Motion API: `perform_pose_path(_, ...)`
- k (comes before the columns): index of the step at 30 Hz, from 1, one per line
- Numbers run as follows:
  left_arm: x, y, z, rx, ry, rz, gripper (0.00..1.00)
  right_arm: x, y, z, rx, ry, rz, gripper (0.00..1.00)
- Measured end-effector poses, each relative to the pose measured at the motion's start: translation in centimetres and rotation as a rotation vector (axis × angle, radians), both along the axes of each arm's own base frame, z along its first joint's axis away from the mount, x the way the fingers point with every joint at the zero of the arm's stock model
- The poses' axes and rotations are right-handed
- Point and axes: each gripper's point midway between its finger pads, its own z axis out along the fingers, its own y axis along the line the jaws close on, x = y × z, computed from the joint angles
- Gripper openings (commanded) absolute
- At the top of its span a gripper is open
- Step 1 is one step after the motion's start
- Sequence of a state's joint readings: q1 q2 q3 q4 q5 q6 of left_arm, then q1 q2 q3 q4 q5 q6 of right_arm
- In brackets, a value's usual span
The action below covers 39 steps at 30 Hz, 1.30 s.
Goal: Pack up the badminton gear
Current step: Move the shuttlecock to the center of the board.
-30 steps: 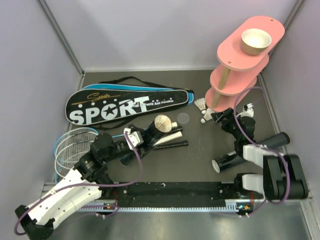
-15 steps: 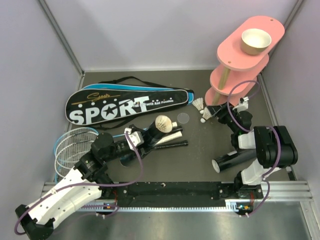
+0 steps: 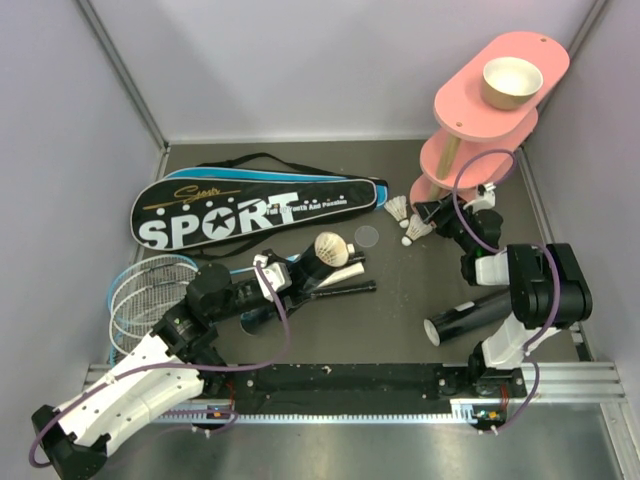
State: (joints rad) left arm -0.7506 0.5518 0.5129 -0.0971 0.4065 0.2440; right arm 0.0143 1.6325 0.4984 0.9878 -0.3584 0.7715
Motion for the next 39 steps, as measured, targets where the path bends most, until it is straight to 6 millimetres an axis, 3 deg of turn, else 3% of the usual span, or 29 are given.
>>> perform_pose_path(2, 0.0, 0.0, 0.0, -0.001, -0.001, 0.000, 0.12, 0.2, -0.1, -0.8, -0.001, 0.012, -0.006, 0.78)
perform_pose_path(9, 0.0, 0.0, 0.0, -0.002, 0.000, 0.000, 0.12, -0.1, 0.3, -0.4, 0.050, 0.021, 0.015, 0.78)
perform_pose_path(18, -0.1, -0.1, 0.0, -0.001, 0.003, -0.006, 0.12, -4.2, 1.7, -2.4, 0.130, 0.169, 0.072, 0.78)
perform_pose_path(28, -0.4, 0.0, 0.3, -0.012, -0.002, -0.015, 0.12, -6.6, 3.8, -0.4, 0.149, 0.179, 0.146, 0.78)
perform_pose_path(34, -0.5, -0.1, 0.3, -0.011, 0.001, -0.022, 0.11, -7.9, 4.9, -1.6, 0.149, 0.249, 0.190, 0.77)
perform_pose_path(39, -0.5, -0.1, 0.4, -0.014, -0.002, -0.022, 0.11, -8.7, 4.4, -1.6, 0.123, 0.277, 0.164, 0.77)
